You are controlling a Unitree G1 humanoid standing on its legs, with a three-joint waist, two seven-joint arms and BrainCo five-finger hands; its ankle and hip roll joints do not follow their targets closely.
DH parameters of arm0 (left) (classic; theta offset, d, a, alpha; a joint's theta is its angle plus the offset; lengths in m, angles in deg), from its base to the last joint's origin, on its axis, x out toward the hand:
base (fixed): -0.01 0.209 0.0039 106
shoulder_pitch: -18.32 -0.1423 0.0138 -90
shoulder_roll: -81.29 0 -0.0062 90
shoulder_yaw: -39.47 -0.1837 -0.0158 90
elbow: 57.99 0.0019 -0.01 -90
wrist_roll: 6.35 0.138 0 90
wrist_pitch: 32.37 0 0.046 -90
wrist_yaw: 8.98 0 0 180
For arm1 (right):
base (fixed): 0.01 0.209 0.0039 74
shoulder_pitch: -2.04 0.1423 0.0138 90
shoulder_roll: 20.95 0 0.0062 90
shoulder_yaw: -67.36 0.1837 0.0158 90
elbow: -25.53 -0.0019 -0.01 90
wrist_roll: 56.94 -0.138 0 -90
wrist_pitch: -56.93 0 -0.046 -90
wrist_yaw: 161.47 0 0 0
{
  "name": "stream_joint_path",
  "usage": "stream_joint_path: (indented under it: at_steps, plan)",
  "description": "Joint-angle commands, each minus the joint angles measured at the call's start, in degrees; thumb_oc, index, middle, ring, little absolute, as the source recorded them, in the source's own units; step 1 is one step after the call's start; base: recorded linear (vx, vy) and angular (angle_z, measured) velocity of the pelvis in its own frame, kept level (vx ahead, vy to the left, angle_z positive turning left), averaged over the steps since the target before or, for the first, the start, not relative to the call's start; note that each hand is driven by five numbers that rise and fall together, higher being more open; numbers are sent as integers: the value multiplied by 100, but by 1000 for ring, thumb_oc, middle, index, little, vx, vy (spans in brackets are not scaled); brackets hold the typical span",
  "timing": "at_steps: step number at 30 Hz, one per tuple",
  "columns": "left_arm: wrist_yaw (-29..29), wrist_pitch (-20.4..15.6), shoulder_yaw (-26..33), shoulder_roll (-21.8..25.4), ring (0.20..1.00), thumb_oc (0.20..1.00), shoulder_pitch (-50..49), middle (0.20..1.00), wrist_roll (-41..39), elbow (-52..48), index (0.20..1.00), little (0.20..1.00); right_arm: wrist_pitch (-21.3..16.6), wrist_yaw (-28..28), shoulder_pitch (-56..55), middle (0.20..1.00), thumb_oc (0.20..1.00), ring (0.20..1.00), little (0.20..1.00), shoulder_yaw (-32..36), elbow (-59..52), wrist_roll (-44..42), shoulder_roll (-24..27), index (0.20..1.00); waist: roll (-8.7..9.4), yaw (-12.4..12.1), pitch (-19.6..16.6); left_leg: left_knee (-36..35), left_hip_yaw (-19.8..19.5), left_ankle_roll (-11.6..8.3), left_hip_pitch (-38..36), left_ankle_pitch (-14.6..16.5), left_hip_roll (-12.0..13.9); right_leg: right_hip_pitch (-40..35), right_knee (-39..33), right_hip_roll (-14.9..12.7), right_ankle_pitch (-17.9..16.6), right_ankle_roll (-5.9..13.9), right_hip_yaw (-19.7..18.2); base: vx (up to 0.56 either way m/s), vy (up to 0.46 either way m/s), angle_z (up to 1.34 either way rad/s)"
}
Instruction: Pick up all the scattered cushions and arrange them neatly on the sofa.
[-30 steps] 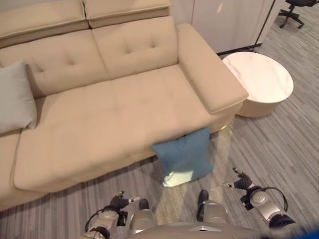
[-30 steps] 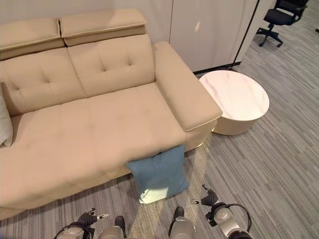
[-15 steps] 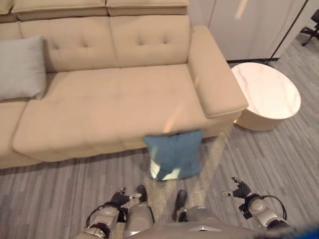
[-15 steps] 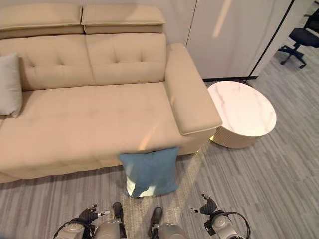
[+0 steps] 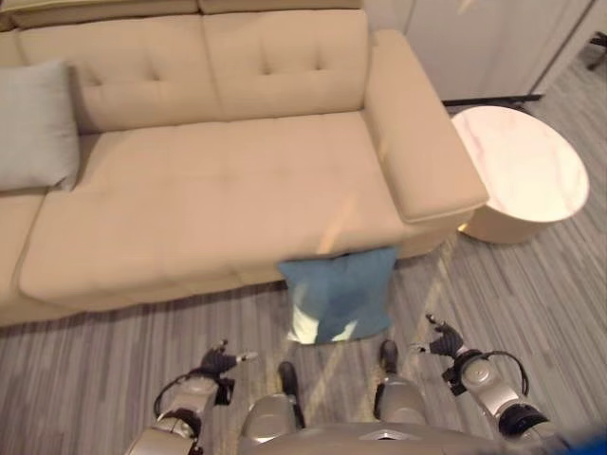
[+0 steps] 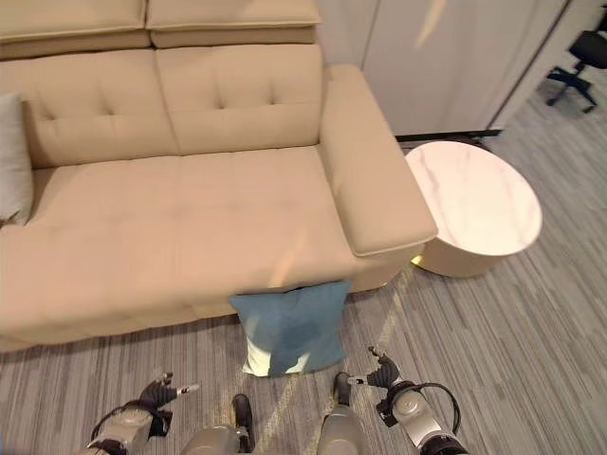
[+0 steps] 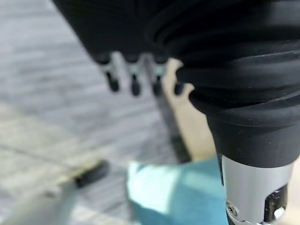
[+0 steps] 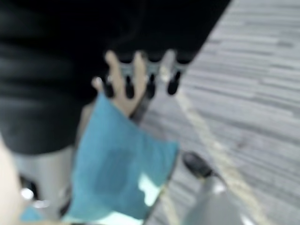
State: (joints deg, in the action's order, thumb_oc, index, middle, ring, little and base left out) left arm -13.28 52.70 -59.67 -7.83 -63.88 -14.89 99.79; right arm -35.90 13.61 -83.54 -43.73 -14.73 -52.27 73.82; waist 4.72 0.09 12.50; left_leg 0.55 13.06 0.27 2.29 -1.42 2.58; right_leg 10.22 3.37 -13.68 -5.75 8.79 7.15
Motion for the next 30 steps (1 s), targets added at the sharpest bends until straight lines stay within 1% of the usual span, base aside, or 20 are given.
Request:
stream_joint_path:
  at_steps: [1,3,4,7,9,10,11,14,15,16,17,18,20,21,23,25,26,28,29,30]
  plan:
    - [-146,-172,60,210,1000,1000,110,1000,-226,-224,1000,1000,-143,-104,275,1000,1000,1000,1000,-82,-210,-58,125,1000,314,50,205,846,-220,-324,691,315,180,-51,130,-36,200,119,170,-84,-159,14]
    - [-189,-225,26,199,1000,1000,177,1000,-351,-390,1000,1000,-173,-142,326,1000,1000,1000,1000,-98,-294,-98,171,1000,286,66,243,846,-322,-374,873,252,244,23,134,-3,193,94,274,-114,-177,28]
    - [-334,-303,-11,199,1000,1000,326,1000,-566,-613,1000,1000,-204,-227,419,1000,1000,1000,1000,-95,-359,-180,214,1000,268,58,367,853,-397,-429,1067,163,323,138,156,22,198,58,371,-95,-97,29]
    - [-440,-368,-46,199,1000,1000,462,1000,-717,-803,1000,1000,-231,-312,501,1000,1000,1000,1000,-96,-371,-253,229,1000,250,57,465,882,-469,-467,1261,93,372,262,188,33,207,31,440,-124,-98,19]
    - [-613,-458,-115,223,1000,1000,660,1000,-879,-1074,1000,1000,-286,-428,646,1000,1000,1000,1000,-69,-452,-416,219,1000,209,64,601,914,-513,-510,1468,26,425,469,277,37,238,15,471,-152,-60,21]
    - [-775,-548,-167,237,1000,1000,863,1000,-1044,-1330,1000,1000,-338,-596,807,1000,1000,1000,1000,0,-562,-596,212,1000,178,82,727,943,-544,-519,1714,-37,438,737,382,41,247,-10,458,-97,-7,21]
    - [-775,-547,-167,237,1000,1000,865,1000,-1045,-1330,1000,1000,-338,-595,809,1000,1000,1000,1000,1,-561,-596,212,1000,177,83,722,946,-545,-519,1723,-36,439,746,386,40,248,-10,458,-157,-8,15]
    - [-1057,-681,-262,226,1000,1000,1254,1000,-1294,-1571,1000,1000,-432,-887,1159,1000,1000,1000,1000,118,-639,-904,160,1000,134,111,938,1074,-592,-516,2187,-109,434,1275,675,11,267,-58,442,-113,5,3]
    - [-1142,-719,-304,235,1000,1000,1400,1000,-1360,-1634,1000,1000,-470,-1001,1315,1000,1000,1000,1000,144,-671,-1026,162,1000,86,104,996,1157,-627,-578,2298,16,463,1395,804,35,418,-28,405,-106,8,6]
    - [-1259,-770,-402,266,1000,1000,1686,1000,-1446,-1738,1000,1000,-547,-1170,1634,1000,1000,1000,1000,163,-725,-1188,159,1000,19,137,1086,1277,-641,-609,2667,-17,496,1798,1042,-5,457,-47,390,-69,7,6]
    - [-1259,-770,-401,267,1000,1000,1693,1000,-1447,-1734,1000,1000,-549,-1170,1642,1000,1000,1000,1000,164,-720,-1189,159,1000,18,139,1078,1286,-643,-609,2688,-15,495,1818,1052,-7,461,-47,390,-187,30,9]
    - [-1307,-792,-512,325,1000,1000,2072,1000,-1581,-1771,1000,1000,-599,-1335,2029,1000,1000,1000,1000,161,-775,-1351,214,1000,-41,193,1158,1477,-649,-654,3154,-61,553,2305,1352,-68,507,-63,379,-101,16,11]
    - [-1331,-792,-561,396,1000,1000,2280,1000,-1602,-1720,1000,1000,-633,-1399,2229,1000,1000,1000,1000,145,-762,-1414,265,1000,-67,212,1150,1574,-659,-671,3399,-71,570,2555,1501,-76,538,-80,351,-133,15,15]
    - [-1392,-785,-656,557,1000,1000,2804,1000,-1700,-1593,1000,1000,-659,-1535,2755,1000,1000,1000,1000,97,-640,-1573,400,1000,-113,249,1159,1839,-686,-706,3981,-68,645,3136,1890,-141,620,-107,309,-124,8,18]
    - [-1389,-788,-655,559,1000,1000,2828,1000,-1704,-1580,1000,1000,-664,-1533,2778,1000,1000,1000,1000,98,-626,-1578,402,1000,-115,253,1145,1865,-690,-706,4028,-60,645,3182,1917,-145,630,-108,307,-65,17,18]
    - [-1483,-732,-782,813,1000,1000,3558,1000,-1762,-1315,1000,1000,-676,-1697,3656,1000,1000,1000,1000,-31,-403,-1772,637,1000,-187,307,1117,2393,-748,-719,5058,6,814,4230,2525,-212,749,-148,159,-98,47,16]
    - [-1498,-711,-791,862,1000,1000,3748,1000,-1811,-1227,1000,1000,-675,-1723,3884,1000,1000,1000,1000,-86,-279,-1820,710,1000,-203,310,1096,2549,-787,-712,5371,29,848,4555,2743,-233,778,-152,95,-59,24,6]
    - [-1516,-691,-809,942,1000,1000,3931,1000,-1861,-1109,1000,1000,-669,-1747,4152,1000,1000,1000,1000,-122,-117,-1905,777,1000,-218,318,1033,2754,-825,-697,5811,65,888,4993,2954,-249,829,-172,36,6,-16,-2]
    - [-1508,-676,-862,1034,1000,1000,4211,1000,-1993,-959,1000,1000,-666,-1778,4450,1000,1000,1000,1000,-191,48,-2042,865,1000,-225,325,994,2972,-863,-679,6202,94,880,5374,3183,-249,873,-197,-11,22,-34,-2]
    - [-1503,-679,-863,1036,1000,1000,4231,1000,-1999,-946,1000,1000,-671,-1775,4470,1000,1000,1000,1000,-193,62,-2048,866,1000,-227,328,979,2995,-867,-679,6244,102,880,5415,3205,-252,882,-198,-14,0,0,0]
